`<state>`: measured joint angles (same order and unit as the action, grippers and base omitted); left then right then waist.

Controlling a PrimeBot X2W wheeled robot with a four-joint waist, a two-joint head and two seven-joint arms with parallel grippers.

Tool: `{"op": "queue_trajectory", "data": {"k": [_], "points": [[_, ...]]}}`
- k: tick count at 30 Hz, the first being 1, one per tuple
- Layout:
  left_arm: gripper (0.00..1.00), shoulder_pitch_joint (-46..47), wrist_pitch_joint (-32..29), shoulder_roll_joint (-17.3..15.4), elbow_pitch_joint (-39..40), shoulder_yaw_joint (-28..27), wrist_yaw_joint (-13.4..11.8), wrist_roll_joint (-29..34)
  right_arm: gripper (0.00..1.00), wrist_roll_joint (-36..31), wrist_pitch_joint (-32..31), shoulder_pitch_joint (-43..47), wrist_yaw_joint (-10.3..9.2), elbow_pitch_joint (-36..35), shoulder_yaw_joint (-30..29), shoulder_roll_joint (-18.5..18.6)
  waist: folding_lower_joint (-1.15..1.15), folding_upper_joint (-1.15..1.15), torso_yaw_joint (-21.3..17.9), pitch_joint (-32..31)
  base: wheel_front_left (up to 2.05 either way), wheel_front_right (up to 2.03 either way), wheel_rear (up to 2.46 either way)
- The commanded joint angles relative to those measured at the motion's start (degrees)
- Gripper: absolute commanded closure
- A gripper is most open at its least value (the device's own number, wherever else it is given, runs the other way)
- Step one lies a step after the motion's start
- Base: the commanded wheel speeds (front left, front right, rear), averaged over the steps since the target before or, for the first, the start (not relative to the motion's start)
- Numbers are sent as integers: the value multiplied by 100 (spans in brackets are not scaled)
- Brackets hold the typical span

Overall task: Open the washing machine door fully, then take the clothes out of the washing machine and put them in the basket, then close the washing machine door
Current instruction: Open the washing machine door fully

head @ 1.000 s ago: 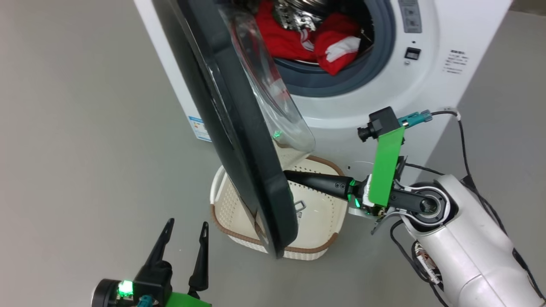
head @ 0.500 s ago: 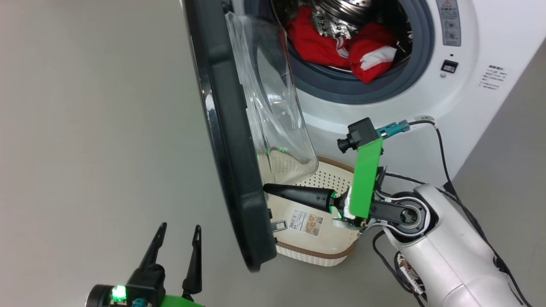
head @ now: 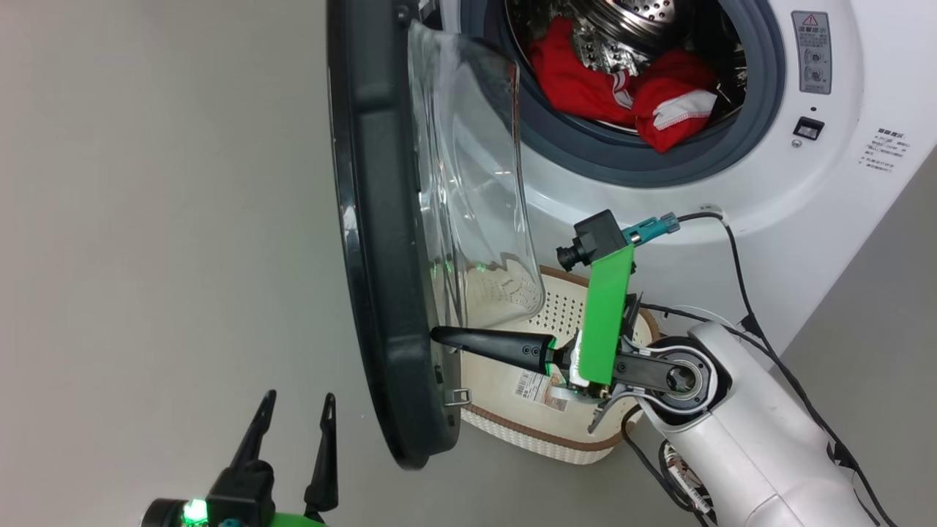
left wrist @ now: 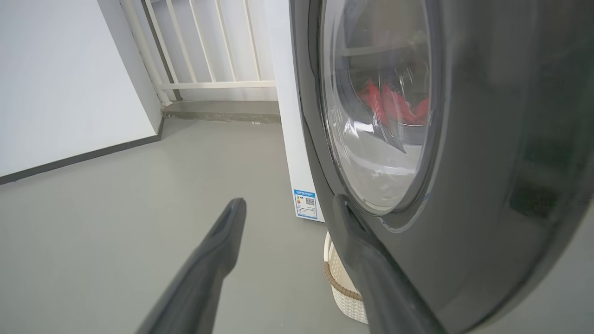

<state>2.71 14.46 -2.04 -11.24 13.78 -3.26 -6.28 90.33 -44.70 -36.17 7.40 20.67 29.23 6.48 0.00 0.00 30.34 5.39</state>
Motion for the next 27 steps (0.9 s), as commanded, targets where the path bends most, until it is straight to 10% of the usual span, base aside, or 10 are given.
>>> {"op": "queue_trajectory", "data": {"k": [1,12,14,27], "points": [[0,68,54,-84,122,-211,21,-4,100,-14,54,77,9,-163,99,-217,0,0,0,-6,0,0,0],[0,71,54,-84,86,-281,41,-12,94,-110,197,142,9,-144,73,-136,0,0,-137,-60,0,0,0],[0,58,54,-84,78,-306,47,-21,2,-135,261,177,9,-168,60,-101,0,0,-188,-93,0,0,0],[0,41,54,-84,-2,-599,138,-2,0,-571,1097,612,9,-317,11,588,0,0,-555,-162,0,0,0]]}}
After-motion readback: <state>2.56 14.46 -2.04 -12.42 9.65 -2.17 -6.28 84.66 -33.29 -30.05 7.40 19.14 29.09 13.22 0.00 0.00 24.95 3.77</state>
